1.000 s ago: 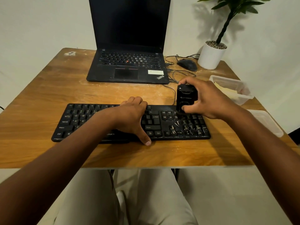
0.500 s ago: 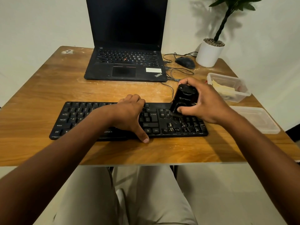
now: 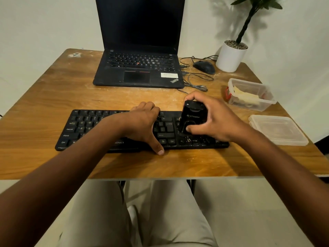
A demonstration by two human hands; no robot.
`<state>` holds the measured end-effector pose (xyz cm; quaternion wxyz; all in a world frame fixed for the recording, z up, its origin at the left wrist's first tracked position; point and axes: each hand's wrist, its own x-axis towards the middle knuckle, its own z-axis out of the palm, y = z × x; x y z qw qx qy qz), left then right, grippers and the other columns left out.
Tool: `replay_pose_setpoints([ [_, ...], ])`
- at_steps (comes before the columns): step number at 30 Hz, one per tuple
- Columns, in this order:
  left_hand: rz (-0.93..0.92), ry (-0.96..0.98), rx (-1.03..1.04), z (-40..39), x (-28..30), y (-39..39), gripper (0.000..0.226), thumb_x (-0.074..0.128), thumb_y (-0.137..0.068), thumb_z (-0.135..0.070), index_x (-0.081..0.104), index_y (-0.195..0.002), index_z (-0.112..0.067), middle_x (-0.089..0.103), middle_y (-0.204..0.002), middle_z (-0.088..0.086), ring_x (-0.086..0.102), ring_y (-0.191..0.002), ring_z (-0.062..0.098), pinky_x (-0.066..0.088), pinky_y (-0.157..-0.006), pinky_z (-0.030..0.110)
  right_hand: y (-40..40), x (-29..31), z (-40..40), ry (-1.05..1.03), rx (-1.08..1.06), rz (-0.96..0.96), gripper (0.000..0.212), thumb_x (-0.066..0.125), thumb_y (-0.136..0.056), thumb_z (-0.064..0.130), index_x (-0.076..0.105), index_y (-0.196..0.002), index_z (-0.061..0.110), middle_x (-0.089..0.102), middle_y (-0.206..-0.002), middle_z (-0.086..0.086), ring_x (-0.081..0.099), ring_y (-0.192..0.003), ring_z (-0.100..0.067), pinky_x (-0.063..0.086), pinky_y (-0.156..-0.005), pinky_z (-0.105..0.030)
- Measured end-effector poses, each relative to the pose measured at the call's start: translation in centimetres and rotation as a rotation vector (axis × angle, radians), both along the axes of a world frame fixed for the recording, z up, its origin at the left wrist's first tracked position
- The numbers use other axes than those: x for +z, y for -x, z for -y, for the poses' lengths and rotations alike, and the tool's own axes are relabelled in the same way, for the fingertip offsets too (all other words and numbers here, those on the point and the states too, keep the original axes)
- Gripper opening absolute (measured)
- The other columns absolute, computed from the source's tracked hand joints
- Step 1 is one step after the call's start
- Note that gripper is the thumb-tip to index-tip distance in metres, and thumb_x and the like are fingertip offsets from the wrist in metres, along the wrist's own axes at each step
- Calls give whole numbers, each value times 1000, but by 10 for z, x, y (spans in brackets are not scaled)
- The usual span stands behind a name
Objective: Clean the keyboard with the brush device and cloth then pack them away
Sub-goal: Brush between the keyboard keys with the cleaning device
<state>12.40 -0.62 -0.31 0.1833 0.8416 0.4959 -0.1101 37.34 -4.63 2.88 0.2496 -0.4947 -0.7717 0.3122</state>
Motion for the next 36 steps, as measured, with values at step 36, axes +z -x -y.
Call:
replay_pose_setpoints([
  [36,4,-1,10,4,4,-1,138,88,-54,-75,20,-160,-17,26,-154,1,25,-142,23,31,-122,48,7,3,15,18,64,-22,59,88,-72,5,58,-115,32,68,-106,10,68,-101,-11,63,-81,-39],
])
